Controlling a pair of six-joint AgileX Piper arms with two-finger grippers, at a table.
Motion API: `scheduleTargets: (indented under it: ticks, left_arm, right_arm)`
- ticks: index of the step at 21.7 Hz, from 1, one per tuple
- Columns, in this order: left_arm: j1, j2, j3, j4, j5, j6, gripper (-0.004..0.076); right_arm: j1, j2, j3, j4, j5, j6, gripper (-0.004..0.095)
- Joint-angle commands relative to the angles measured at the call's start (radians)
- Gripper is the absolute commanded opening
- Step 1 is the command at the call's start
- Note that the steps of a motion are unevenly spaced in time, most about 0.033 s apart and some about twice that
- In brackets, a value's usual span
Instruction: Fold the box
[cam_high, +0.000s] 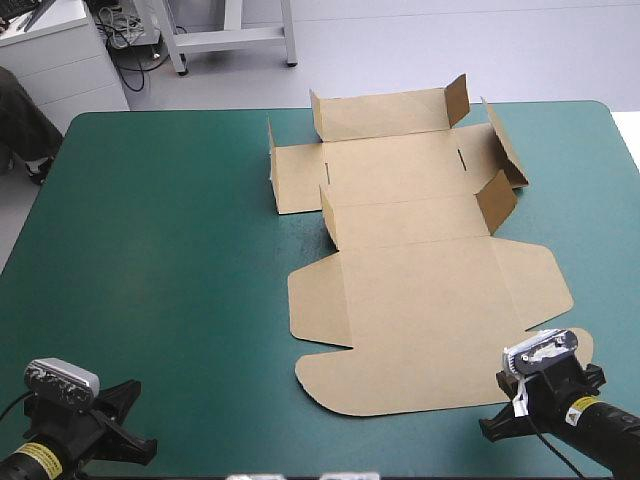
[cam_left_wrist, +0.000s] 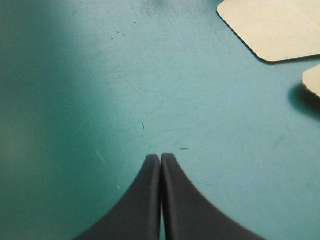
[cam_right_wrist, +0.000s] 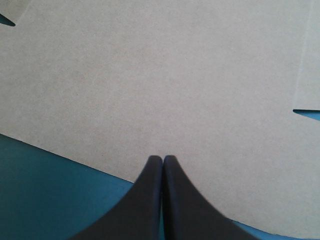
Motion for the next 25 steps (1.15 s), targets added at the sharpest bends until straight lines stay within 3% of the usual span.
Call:
scheduleTargets:
  ticks: [1,5,6,7,8,9,10,15,20,25]
  left_arm:
    - [-0.005,0.016,-0.029,-0.003,-0.066,-0.011,-0.0032]
    - [-0.005,0.016,-0.029,-0.003,-0.066,-0.011,-0.0032]
    - [-0.005,0.016,-0.029,-0.003,-0.066,-0.011,-0.0032]
    - [-0.005,0.016,-0.029,-0.003,-0.066,-0.011,-0.0032]
    - [-0.005,0.016,-0.029,-0.003,-0.066,-0.011,-0.0032]
    - [-0.005,0.016,-0.029,-0.003,-0.066,-0.011,-0.0032]
    - [-0.005,0.016,-0.029,-0.003,-0.066,-0.011,-0.0032]
    - [-0.005,0.016,-0.029,-0.003,-0.066,-0.011,-0.0032]
    - [-0.005,0.016,-0.029,-0.003,-0.066,-0.011,-0.0032]
    - [-0.005,0.016,-0.029,-0.003,-0.066,-0.011,-0.0032]
  right_arm:
    - [0.000,0.004,-0.032,0.006,-0.053,-0.013,0.0040]
    - [0.000,0.004,-0.032,0.008,-0.053,-0.013,0.0193]
    - [0.000,0.004,-0.032,0.008,-0.053,-0.013,0.0303]
    - [0.000,0.004,-0.032,0.008,-0.051,-0.013,0.0513]
    - [0.000,0.004,-0.032,0.008,-0.051,-0.003,0.0634]
    - [0.000,0.004,-0.032,0.008,-0.046,0.007,0.0819]
    - [0.000,0.004,-0.034,0.008,-0.044,0.007,0.0868]
    - [0.000,0.004,-0.049,0.008,-0.015,0.025,0.0879]
    - [0.000,0.069,-0.255,-0.151,0.277,0.176,0.0878]
    - [0.000,0.152,-0.440,-0.175,0.335,0.202,0.0877]
